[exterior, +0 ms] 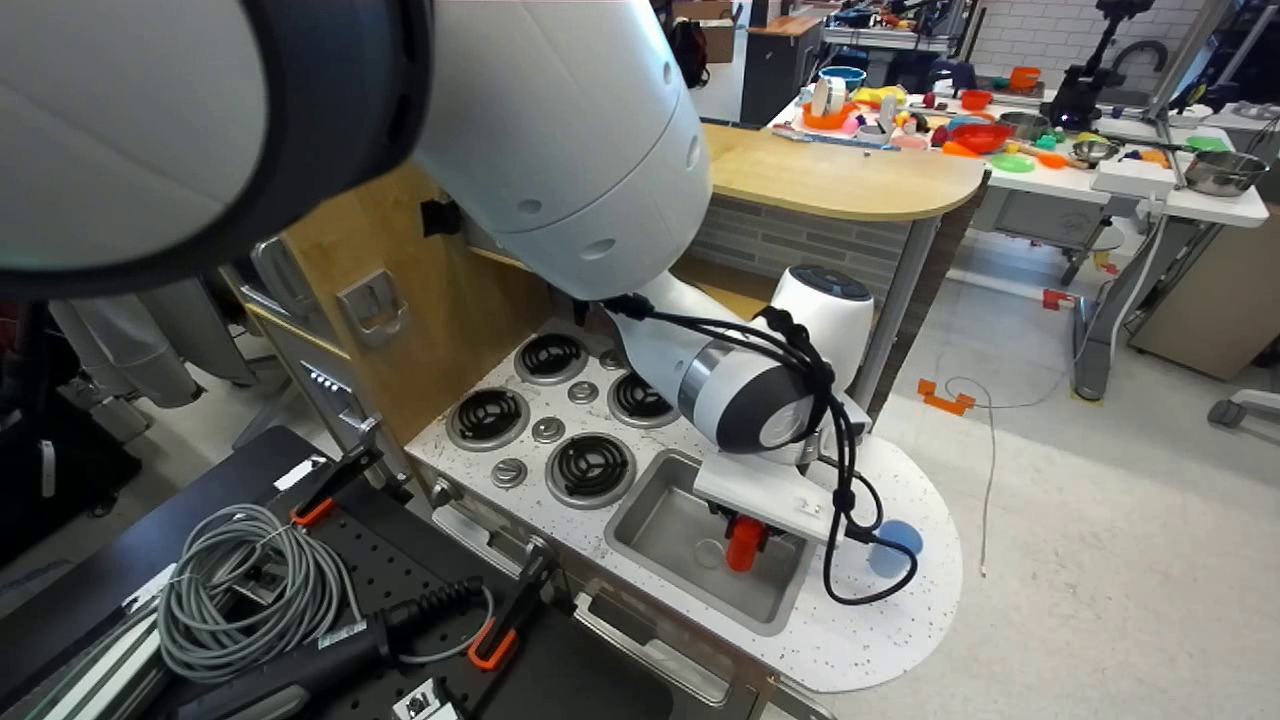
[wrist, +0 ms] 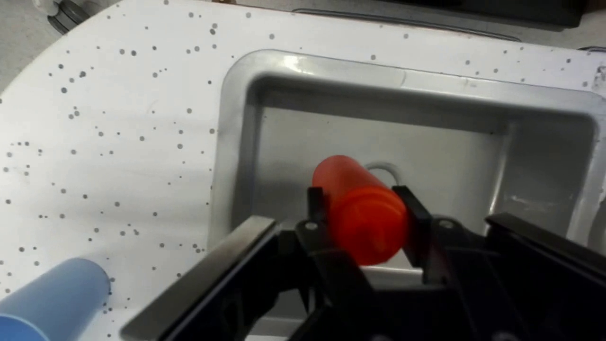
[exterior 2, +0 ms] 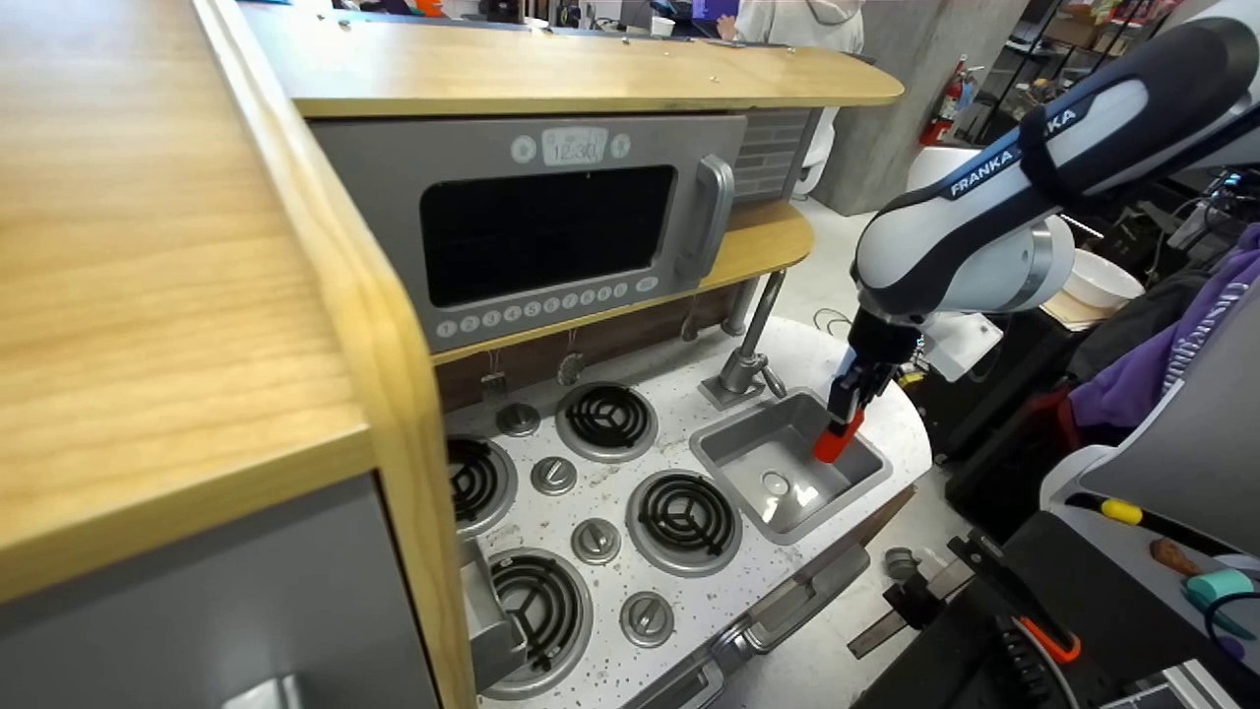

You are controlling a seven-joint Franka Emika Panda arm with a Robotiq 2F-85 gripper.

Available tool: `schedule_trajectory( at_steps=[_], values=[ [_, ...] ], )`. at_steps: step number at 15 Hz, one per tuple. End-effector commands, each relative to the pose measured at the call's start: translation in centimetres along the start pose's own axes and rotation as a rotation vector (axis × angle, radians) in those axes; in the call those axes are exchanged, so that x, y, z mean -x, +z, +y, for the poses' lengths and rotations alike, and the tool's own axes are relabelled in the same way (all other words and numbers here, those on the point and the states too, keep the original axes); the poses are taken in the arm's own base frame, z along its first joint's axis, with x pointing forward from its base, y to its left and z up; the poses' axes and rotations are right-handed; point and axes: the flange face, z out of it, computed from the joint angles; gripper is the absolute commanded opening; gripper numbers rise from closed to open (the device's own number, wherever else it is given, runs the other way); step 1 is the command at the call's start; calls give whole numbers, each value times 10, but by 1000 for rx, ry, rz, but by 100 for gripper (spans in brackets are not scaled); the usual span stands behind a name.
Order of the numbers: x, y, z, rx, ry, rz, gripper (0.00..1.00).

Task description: Put the orange object in the sink

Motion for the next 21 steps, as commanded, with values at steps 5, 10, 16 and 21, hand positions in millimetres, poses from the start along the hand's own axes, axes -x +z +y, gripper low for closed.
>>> schedule_trajectory(
  at_steps=[5,10,16,21],
  values=[
    [-12,14,-23,47,-54,2,14],
    [-19,34,-24,67,-64,-19,14],
    [-27,57,-7,111,-37,-35,14],
    [-27,74,4,149,-27,-65,64]
  ],
)
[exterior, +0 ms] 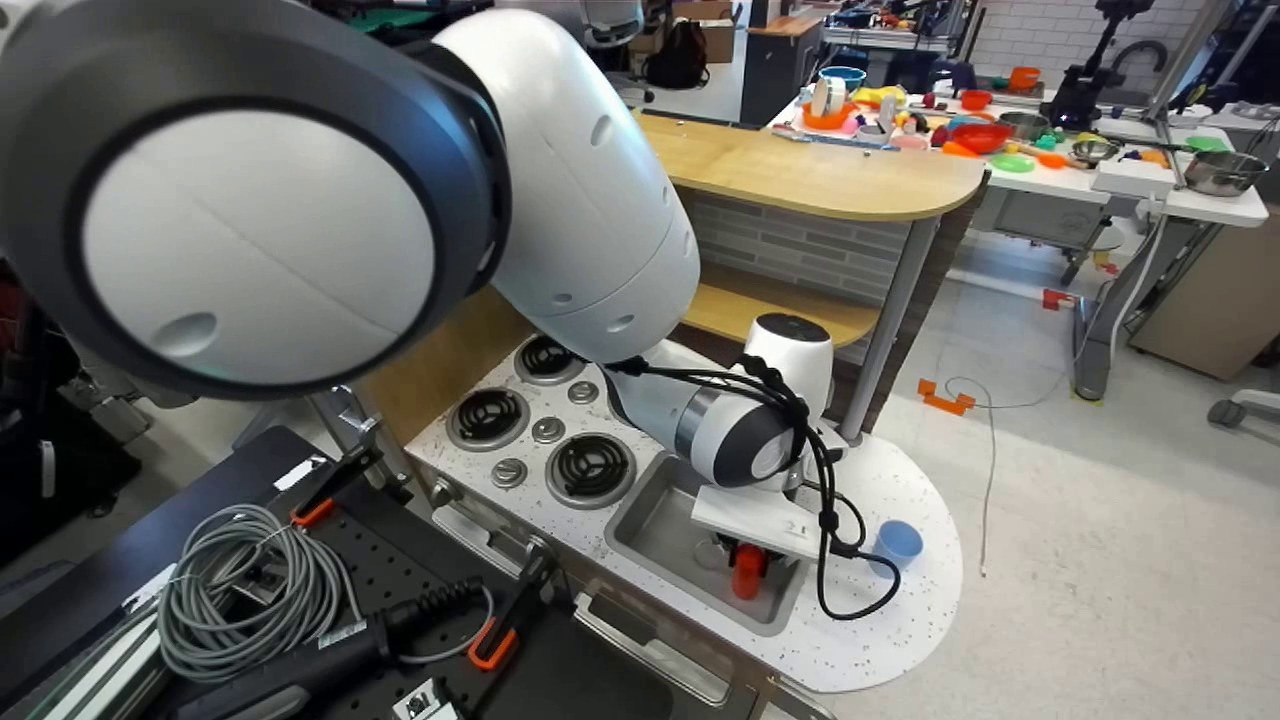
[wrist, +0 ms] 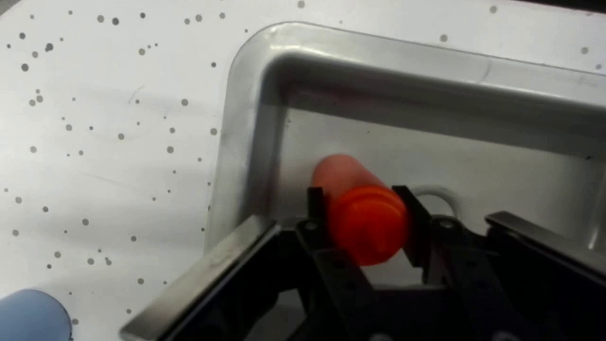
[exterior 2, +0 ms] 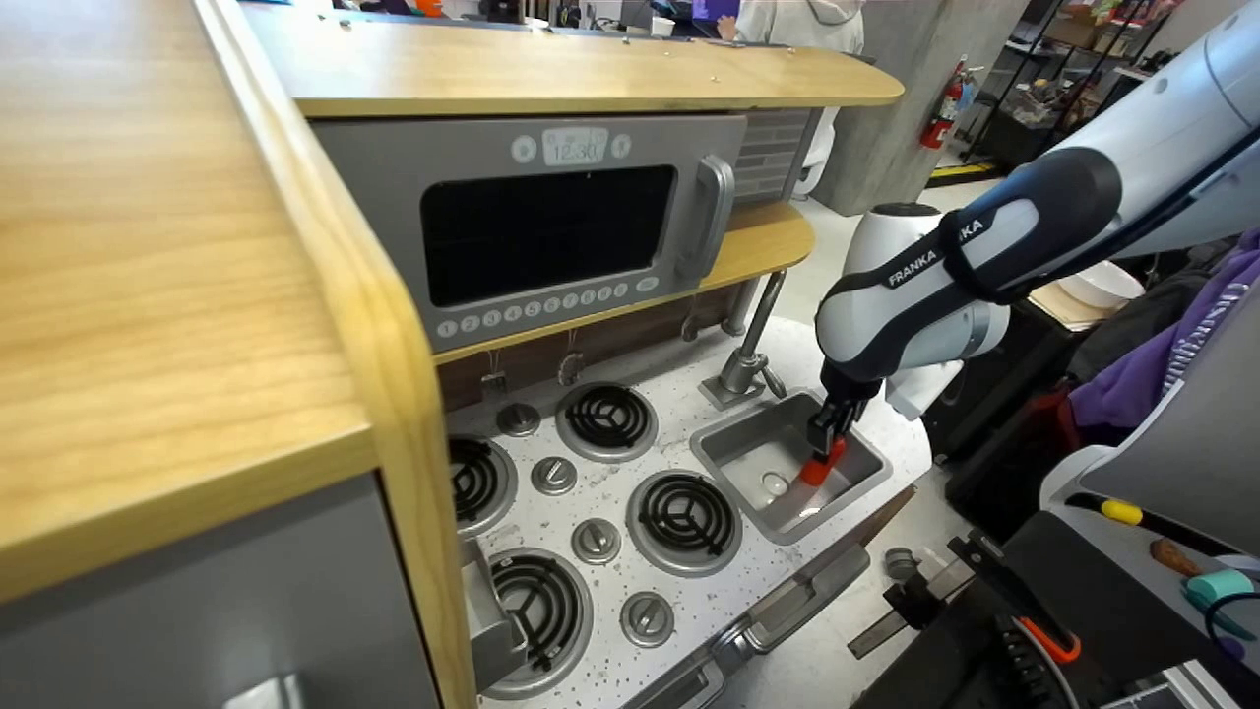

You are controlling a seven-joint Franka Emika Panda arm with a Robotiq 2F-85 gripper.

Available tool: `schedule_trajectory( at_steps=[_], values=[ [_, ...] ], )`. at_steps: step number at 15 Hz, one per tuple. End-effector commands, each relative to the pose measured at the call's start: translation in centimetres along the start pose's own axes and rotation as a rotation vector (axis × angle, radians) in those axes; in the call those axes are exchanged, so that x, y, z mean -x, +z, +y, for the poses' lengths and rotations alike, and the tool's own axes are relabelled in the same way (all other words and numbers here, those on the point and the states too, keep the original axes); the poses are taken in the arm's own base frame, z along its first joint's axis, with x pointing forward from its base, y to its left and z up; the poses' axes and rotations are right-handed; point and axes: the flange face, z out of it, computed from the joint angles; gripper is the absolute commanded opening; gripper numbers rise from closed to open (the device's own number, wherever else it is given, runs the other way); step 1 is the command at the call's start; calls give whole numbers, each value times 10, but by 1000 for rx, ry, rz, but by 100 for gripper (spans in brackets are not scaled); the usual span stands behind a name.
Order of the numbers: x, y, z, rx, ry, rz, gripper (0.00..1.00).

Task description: Put the orange object in the sink

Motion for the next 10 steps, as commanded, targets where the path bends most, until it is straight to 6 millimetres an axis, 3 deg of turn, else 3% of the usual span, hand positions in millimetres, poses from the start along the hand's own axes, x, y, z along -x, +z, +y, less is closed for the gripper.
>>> schedule_trajectory(
  at_steps=[1,6,10],
  values=[
    [-9,7,6,64,-4,-18,65],
    [-9,-6,3,69,-38,-1,99],
    [-9,-25,-4,55,-48,13,100]
  ],
)
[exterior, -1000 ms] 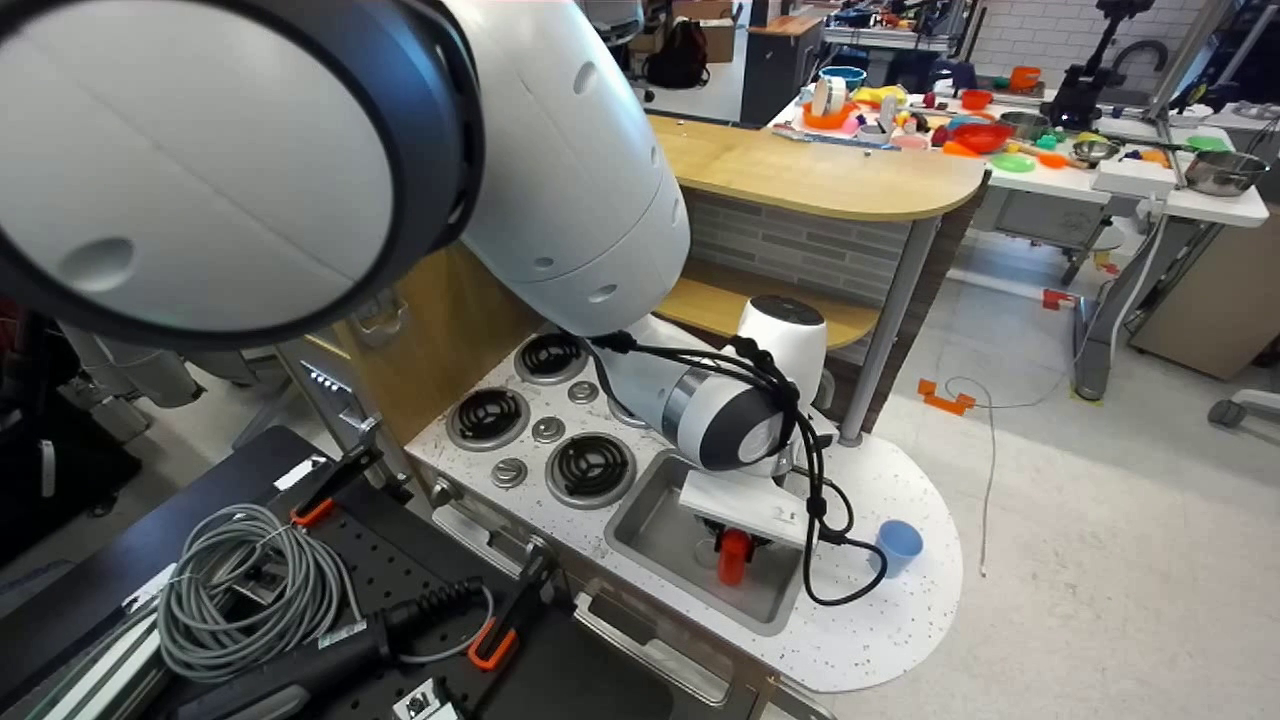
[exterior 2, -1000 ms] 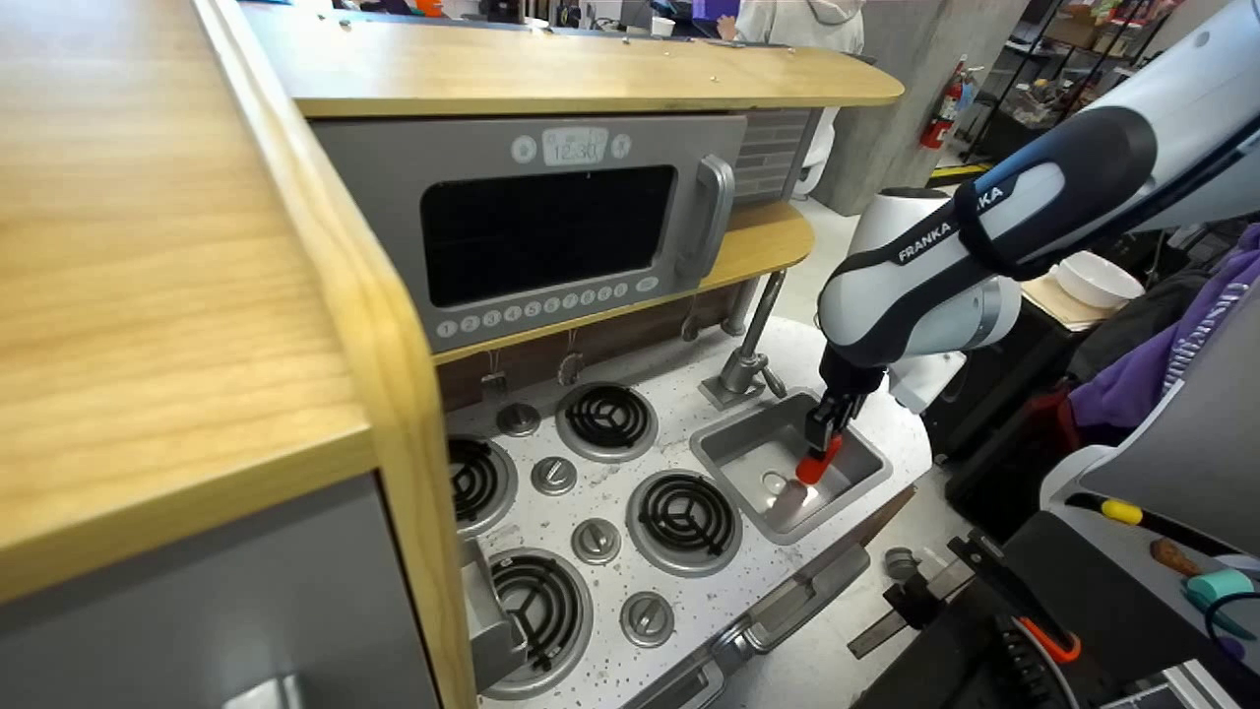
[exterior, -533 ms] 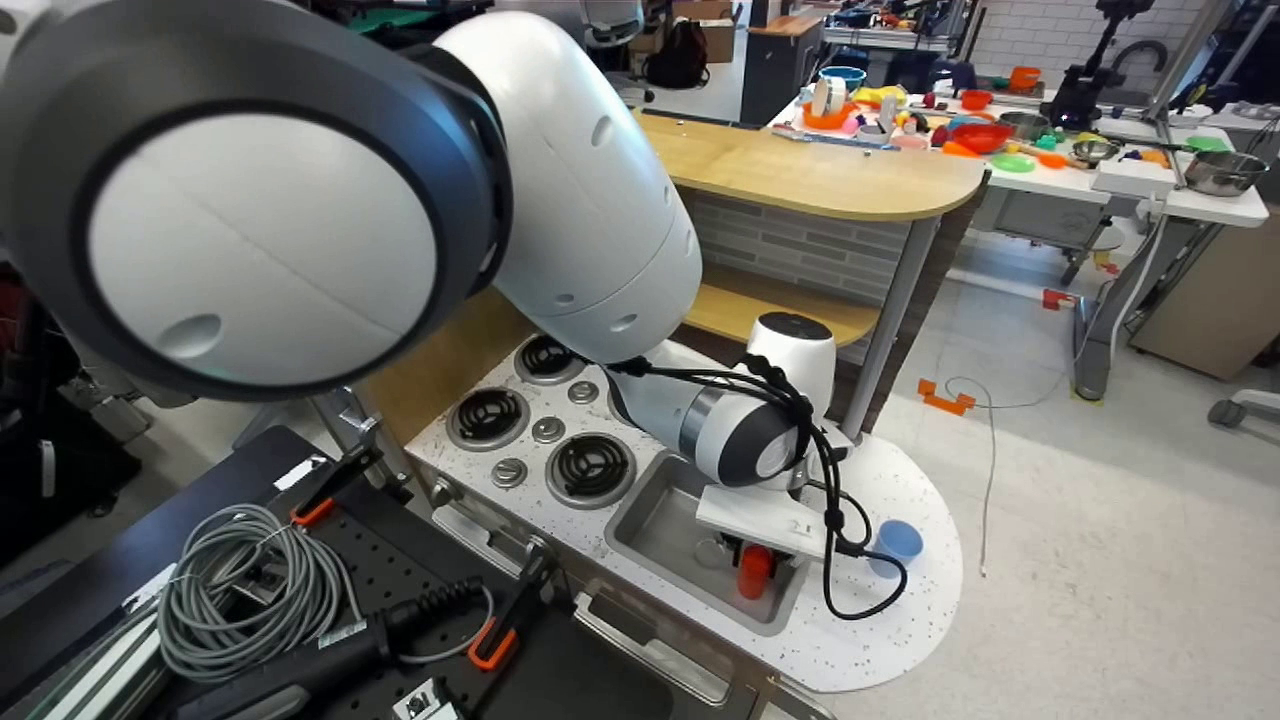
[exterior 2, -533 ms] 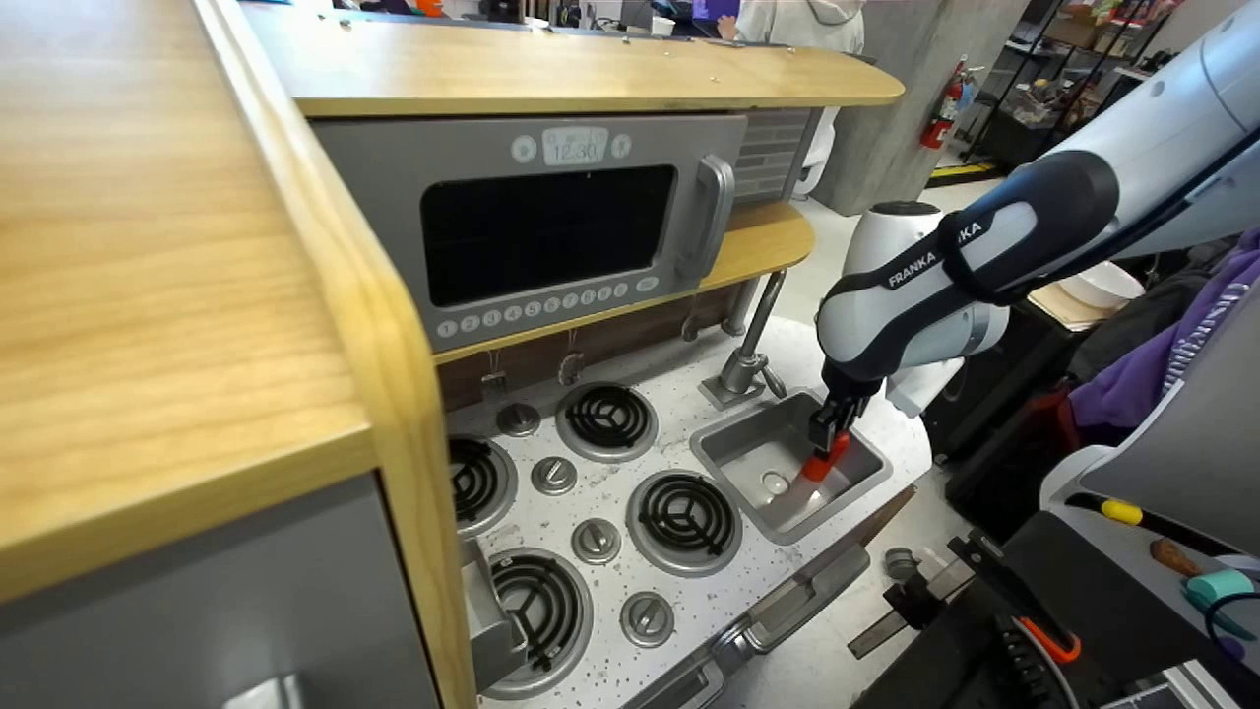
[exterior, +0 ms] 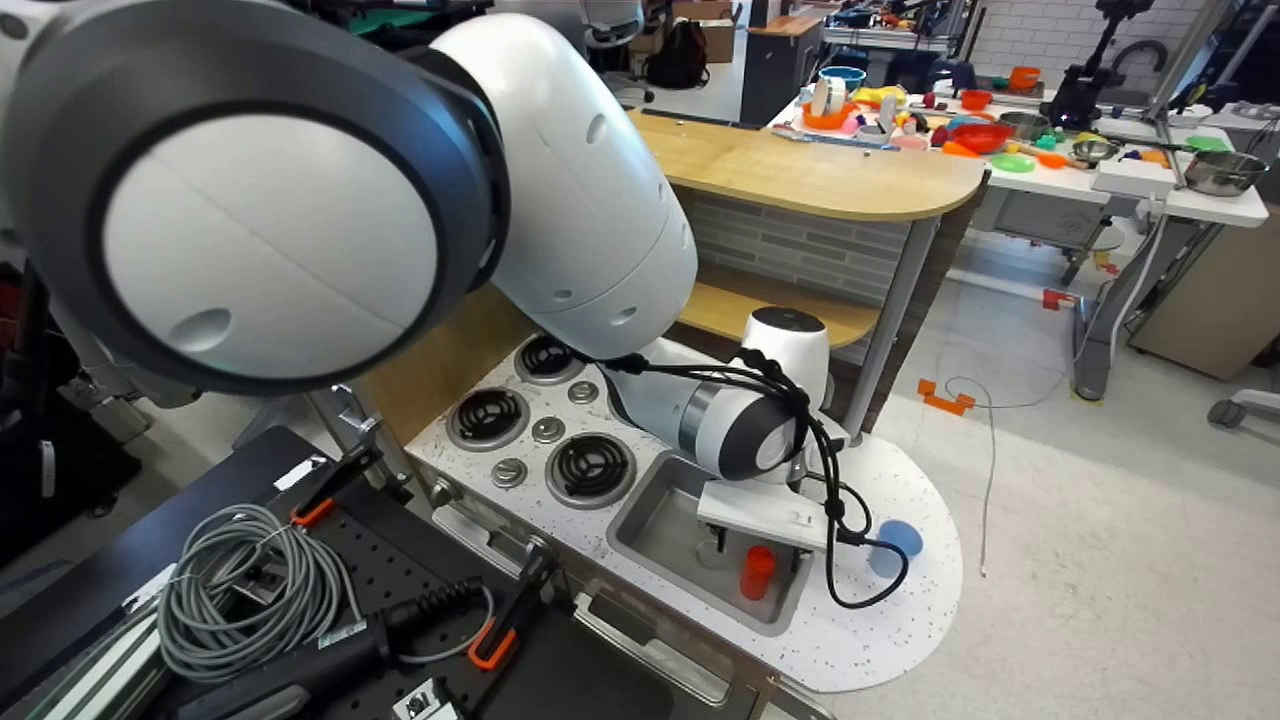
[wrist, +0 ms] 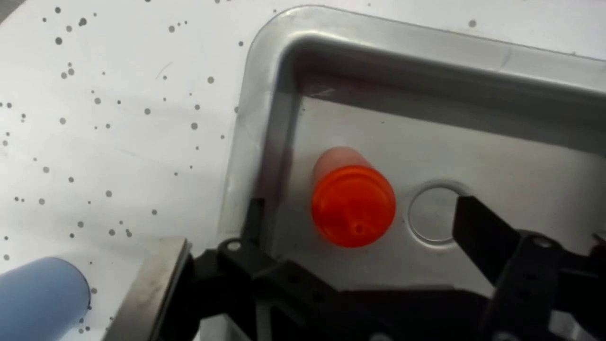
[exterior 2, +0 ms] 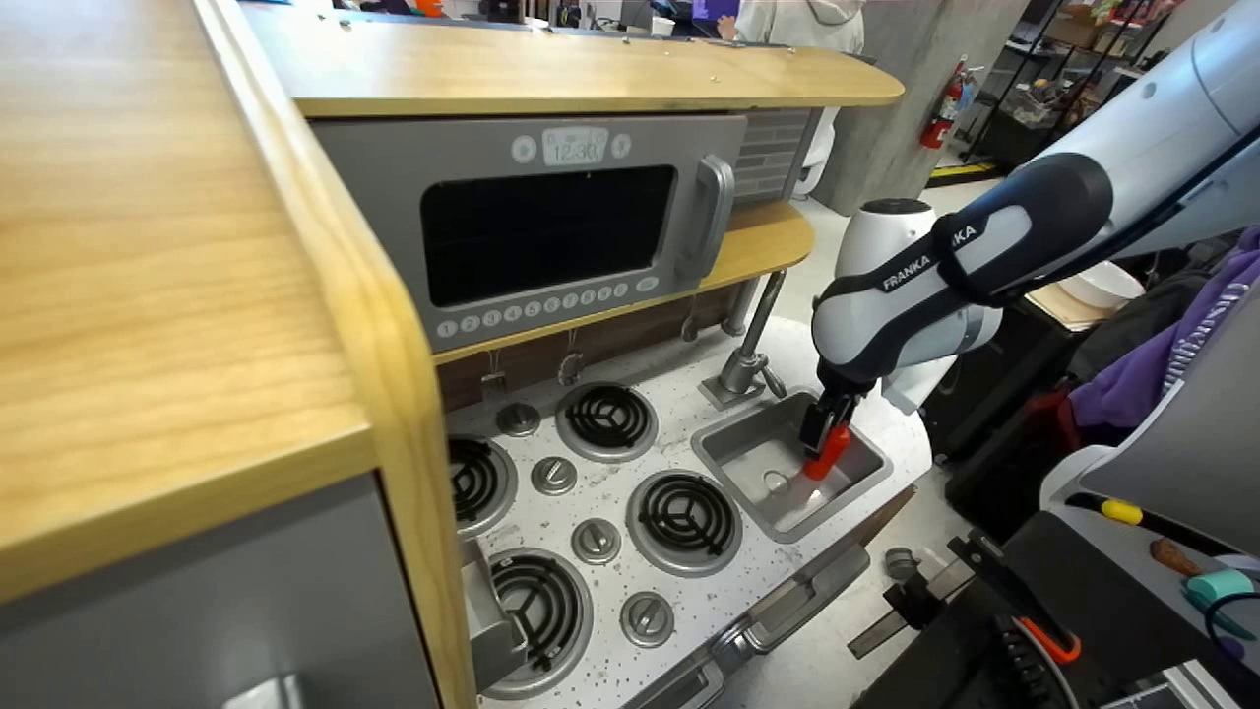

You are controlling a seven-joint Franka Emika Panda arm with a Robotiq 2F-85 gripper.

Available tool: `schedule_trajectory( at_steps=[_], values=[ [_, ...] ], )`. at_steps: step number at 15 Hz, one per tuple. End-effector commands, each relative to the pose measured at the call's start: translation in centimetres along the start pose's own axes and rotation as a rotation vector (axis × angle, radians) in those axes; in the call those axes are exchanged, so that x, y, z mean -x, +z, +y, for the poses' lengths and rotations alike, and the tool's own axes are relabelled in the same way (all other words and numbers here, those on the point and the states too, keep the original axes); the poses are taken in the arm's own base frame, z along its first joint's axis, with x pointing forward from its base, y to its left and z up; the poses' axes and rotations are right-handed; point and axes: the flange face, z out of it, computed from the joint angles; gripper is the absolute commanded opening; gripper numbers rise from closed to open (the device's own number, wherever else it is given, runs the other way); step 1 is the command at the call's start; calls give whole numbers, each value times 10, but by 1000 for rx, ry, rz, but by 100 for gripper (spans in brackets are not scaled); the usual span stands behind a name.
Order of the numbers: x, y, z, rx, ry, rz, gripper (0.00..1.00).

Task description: Put the orange object in the sink

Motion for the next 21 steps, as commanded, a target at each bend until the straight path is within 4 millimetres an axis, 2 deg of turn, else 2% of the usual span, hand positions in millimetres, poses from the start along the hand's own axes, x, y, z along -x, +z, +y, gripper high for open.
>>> schedule_trajectory(
  at_steps=[1,4,6,10,13,16,19,20,21],
  values=[
    [0,-29,-4,3,-11,19,100],
    [4,-58,6,-4,10,41,100],
    [12,-79,20,0,42,56,100],
    [36,-119,61,-4,145,81,100],
    [61,-146,100,-31,235,84,100],
    [81,-170,131,-67,318,101,100],
    [97,-185,150,-101,354,84,100],
    [89,-172,145,-64,341,99,100],
    [93,-176,149,-71,348,91,100]
  ],
)
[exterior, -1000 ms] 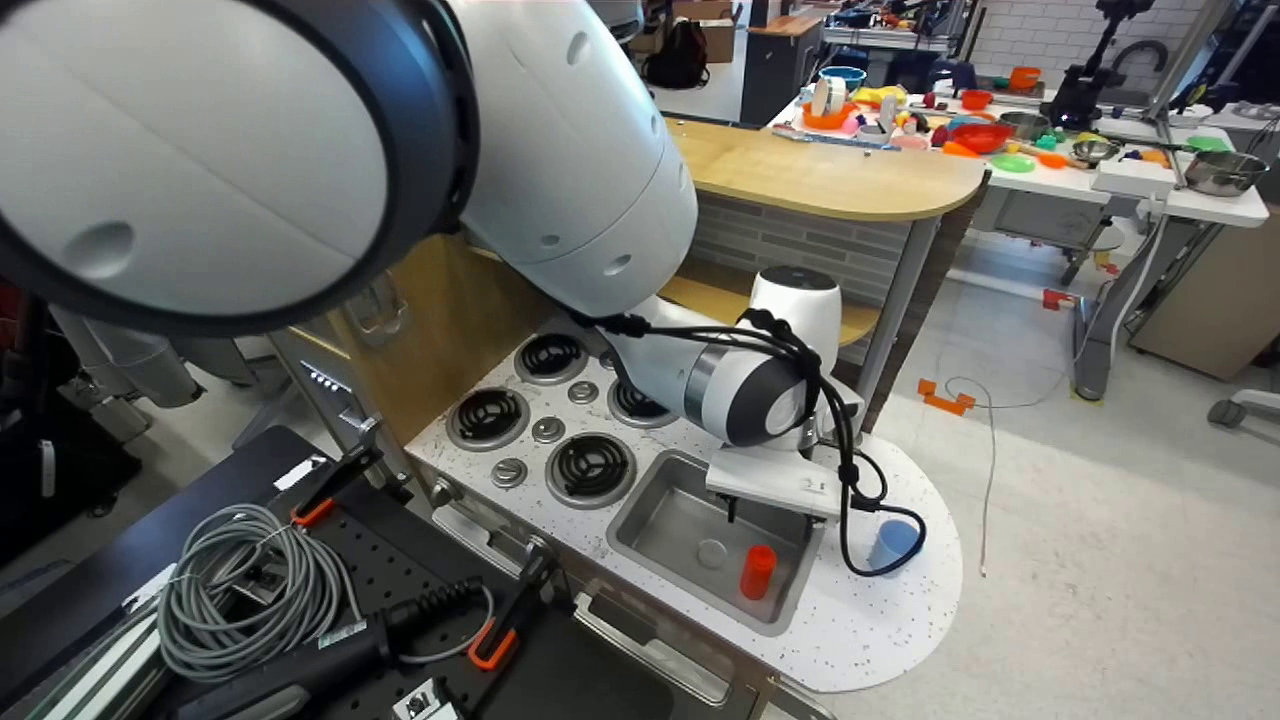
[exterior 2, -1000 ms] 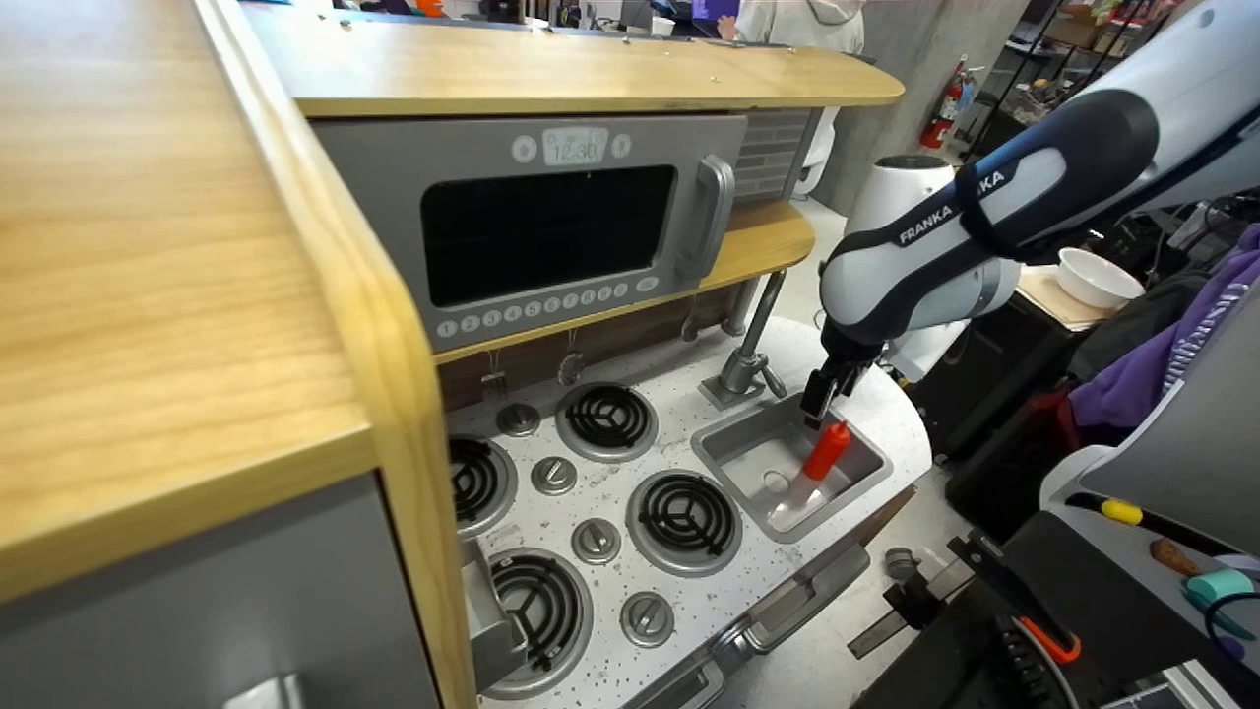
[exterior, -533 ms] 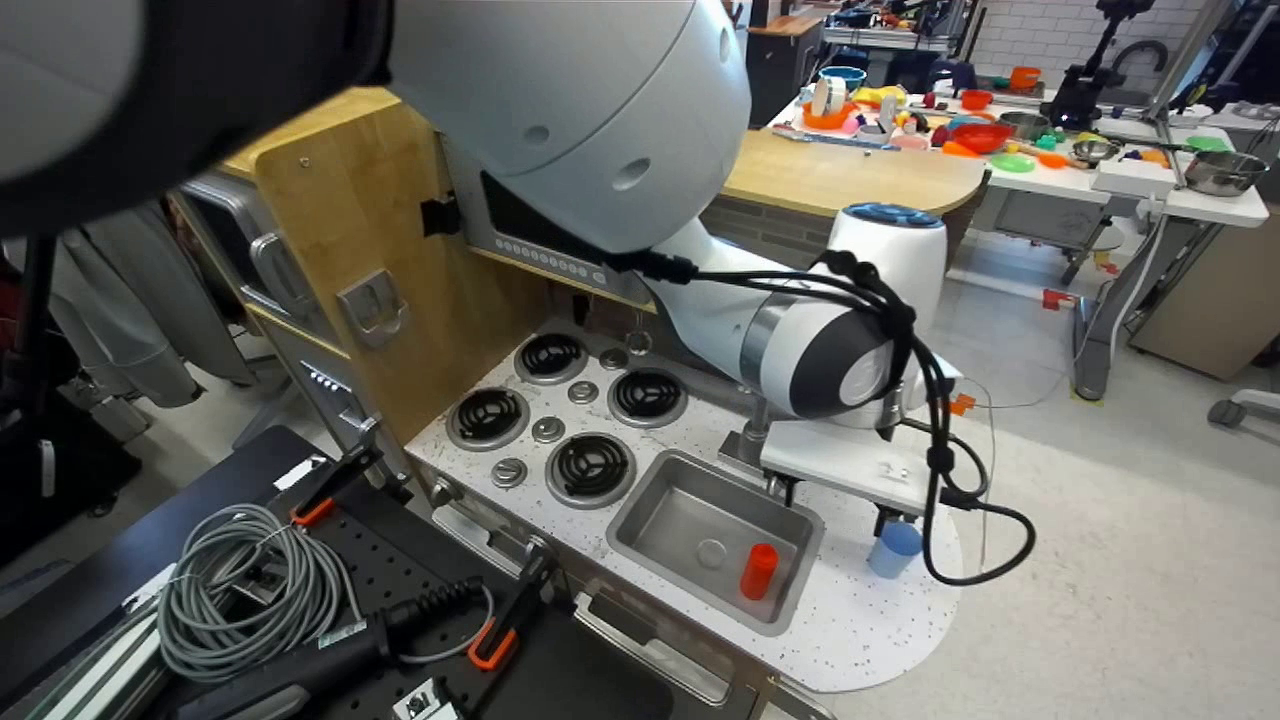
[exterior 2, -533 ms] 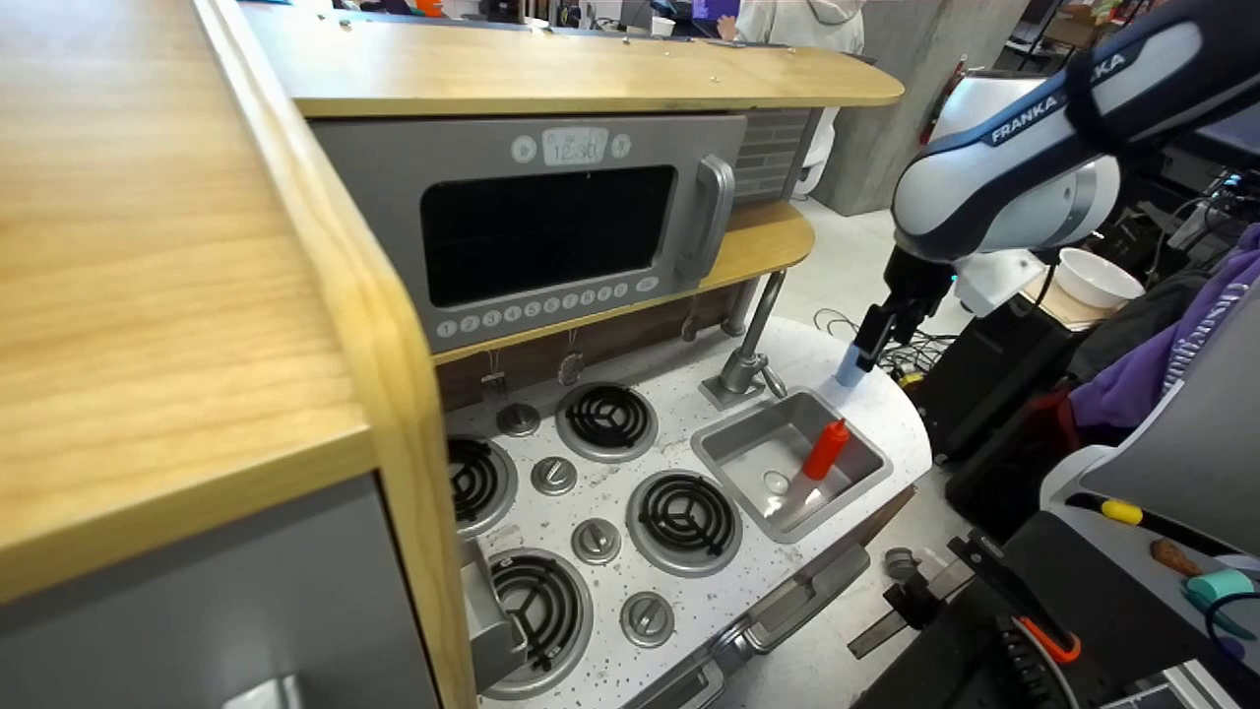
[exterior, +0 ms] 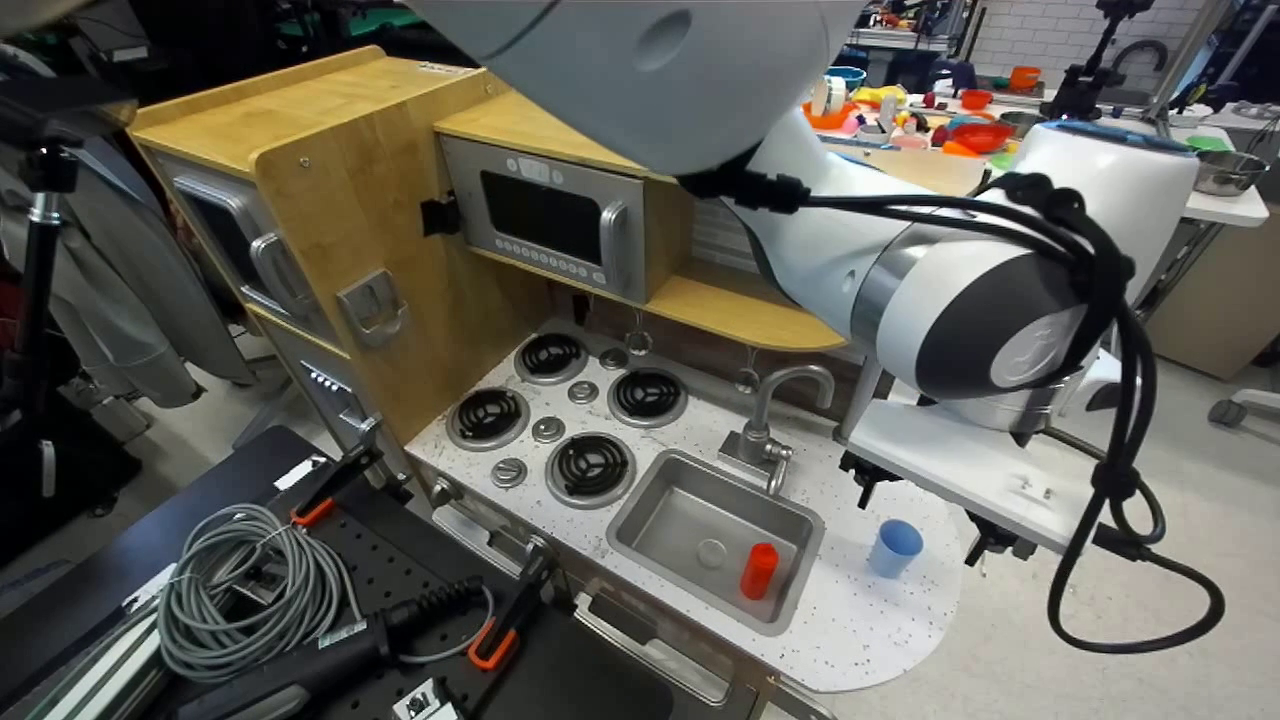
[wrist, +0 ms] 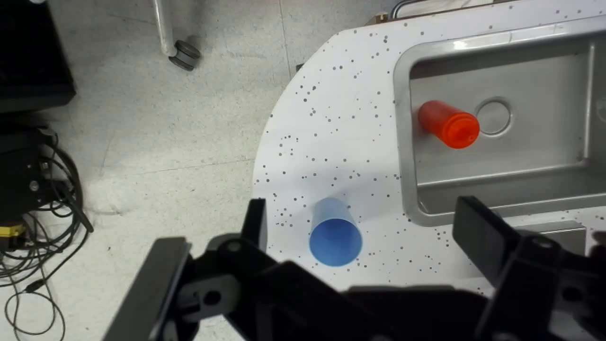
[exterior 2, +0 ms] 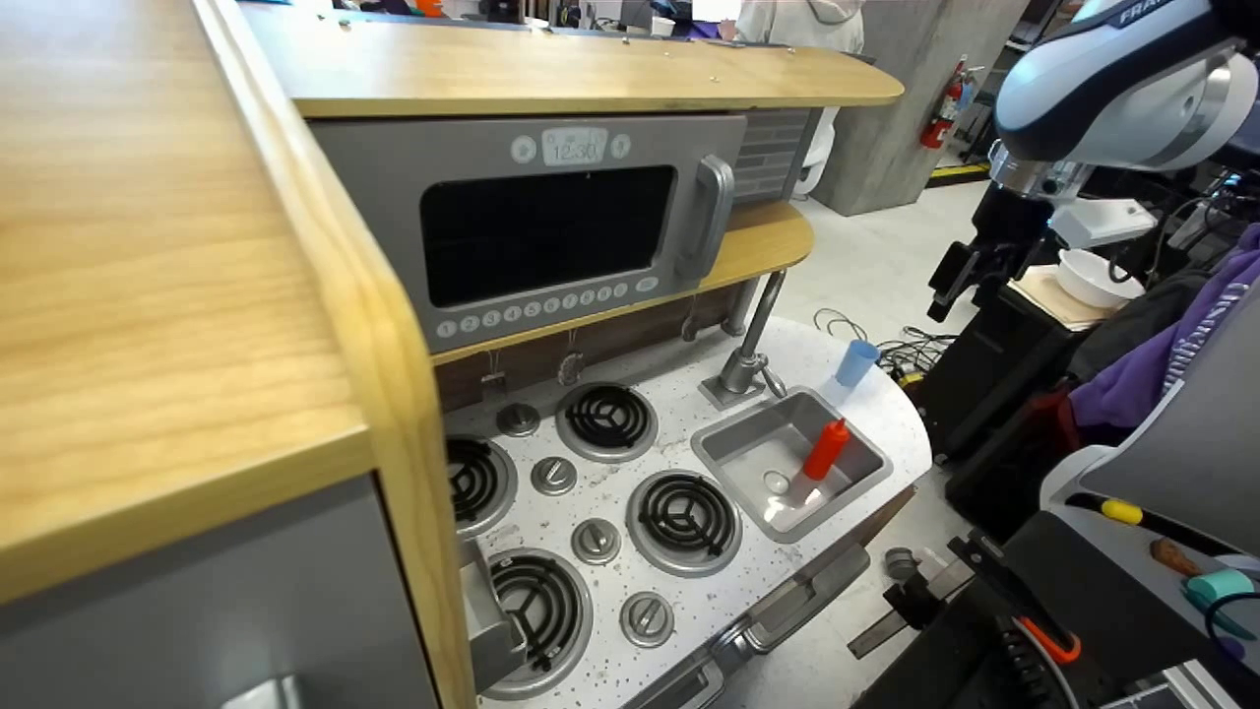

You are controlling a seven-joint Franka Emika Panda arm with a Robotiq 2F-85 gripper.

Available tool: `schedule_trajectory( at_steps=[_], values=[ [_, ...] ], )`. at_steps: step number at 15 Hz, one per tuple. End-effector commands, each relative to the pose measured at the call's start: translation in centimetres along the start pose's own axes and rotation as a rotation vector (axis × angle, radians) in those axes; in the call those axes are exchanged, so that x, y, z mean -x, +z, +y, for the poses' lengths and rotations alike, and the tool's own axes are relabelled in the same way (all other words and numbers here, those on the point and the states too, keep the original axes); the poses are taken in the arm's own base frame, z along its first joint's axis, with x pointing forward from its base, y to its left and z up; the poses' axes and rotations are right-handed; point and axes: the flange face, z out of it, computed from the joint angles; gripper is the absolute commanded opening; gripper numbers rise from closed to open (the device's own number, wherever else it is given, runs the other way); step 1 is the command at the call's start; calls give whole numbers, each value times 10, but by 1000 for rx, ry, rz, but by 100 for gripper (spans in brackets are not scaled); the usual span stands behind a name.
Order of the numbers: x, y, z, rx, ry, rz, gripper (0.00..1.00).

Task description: Put the orange object in the sink

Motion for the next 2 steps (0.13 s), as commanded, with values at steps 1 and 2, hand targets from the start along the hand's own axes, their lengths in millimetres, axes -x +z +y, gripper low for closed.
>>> schedule_trajectory(
  at_steps=[1,2],
  values=[
    [0,-3,3,-2,4,-3,100],
    [0,-3,3,-2,4,-3,100]
  ],
)
